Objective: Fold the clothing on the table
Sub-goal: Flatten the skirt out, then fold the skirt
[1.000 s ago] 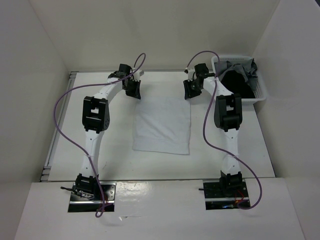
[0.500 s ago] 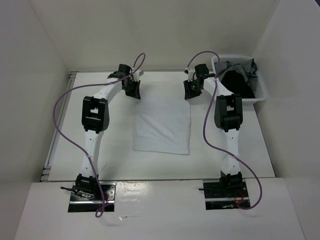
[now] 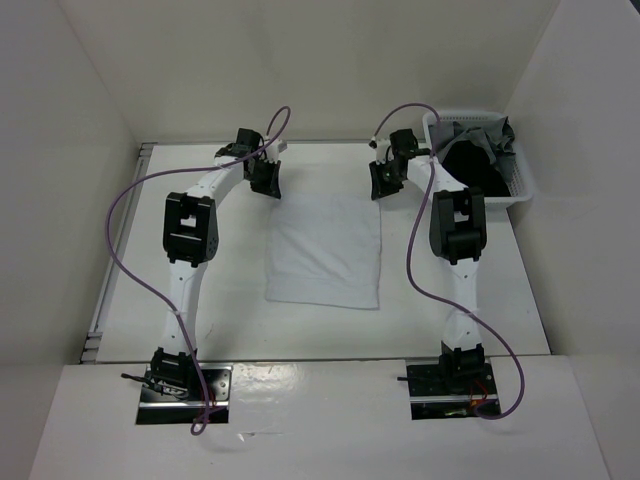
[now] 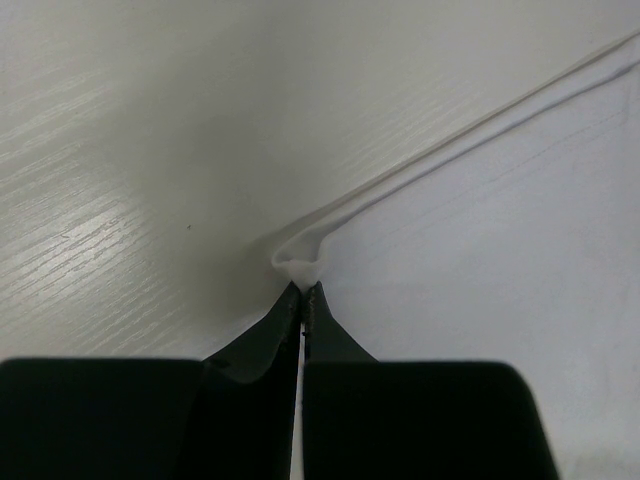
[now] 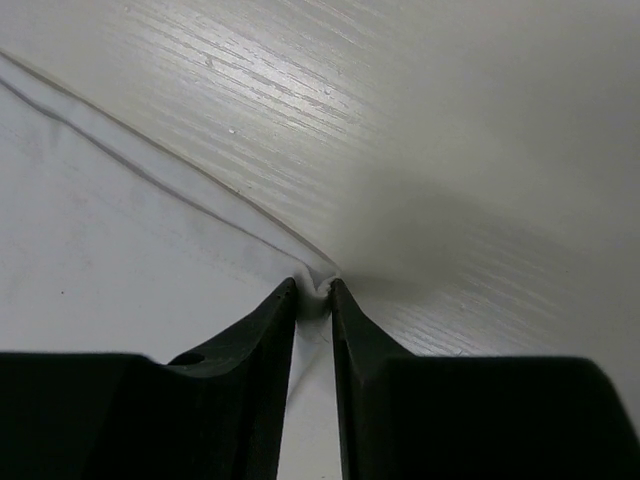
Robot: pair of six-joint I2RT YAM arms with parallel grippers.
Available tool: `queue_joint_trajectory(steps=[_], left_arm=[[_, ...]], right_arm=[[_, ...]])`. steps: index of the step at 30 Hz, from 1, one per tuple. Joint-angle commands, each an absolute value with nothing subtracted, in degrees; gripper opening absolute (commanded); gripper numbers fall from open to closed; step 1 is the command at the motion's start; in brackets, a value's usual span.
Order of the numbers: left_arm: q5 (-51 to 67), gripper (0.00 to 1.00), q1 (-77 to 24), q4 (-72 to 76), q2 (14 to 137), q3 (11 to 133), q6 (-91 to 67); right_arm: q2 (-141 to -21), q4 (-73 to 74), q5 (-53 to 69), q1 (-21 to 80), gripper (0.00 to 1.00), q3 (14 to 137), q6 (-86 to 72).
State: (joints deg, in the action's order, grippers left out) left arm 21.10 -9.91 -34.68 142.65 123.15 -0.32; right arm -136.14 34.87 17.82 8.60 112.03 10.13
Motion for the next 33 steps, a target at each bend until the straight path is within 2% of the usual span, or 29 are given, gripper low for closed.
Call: queue_joint_trajectory(steps=[1, 5, 7, 9, 17, 24, 29, 33], left_arm=[[18.8, 0.0, -9.2, -38.1, 142.4, 121.0, 0.4], [18.8, 0.0, -9.2, -37.5, 141.9, 119.9, 0.4], [18.3, 0.0, -9.2, -37.5, 141.9, 119.9, 0.4], [17.6, 0.0, -9.2, -37.5, 141.2, 119.9, 0.4], [16.5, 0.0, -8.1, -41.6, 140.7, 127.8, 2.5], [17.6, 0.0, -6.2, -48.8, 145.6, 144.6, 3.1], [19.4, 0.0, -6.2, -56.0, 150.9, 159.7, 3.1], [20.8, 0.0, -7.4, -56.5, 150.2, 159.7, 2.5]], right_arm=[[-135.9, 37.7, 17.7, 8.9, 0.25, 109.6, 10.1], [-136.4, 38.2, 17.7, 8.9, 0.07, 109.6, 10.1], [-136.4, 38.2, 17.7, 8.9, 0.02, 110.1, 10.1], [-136.4, 38.2, 17.7, 8.9, 0.0, 110.6, 10.6], [-135.9, 40.1, 13.6, 8.9, 0.0, 120.3, 10.6], [-136.4, 42.4, 12.0, 8.9, 0.0, 128.1, 10.1], [-135.3, 42.4, 10.6, 8.9, 0.0, 128.7, 10.1], [-131.2, 41.1, 9.5, 9.4, 0.0, 125.4, 10.1]])
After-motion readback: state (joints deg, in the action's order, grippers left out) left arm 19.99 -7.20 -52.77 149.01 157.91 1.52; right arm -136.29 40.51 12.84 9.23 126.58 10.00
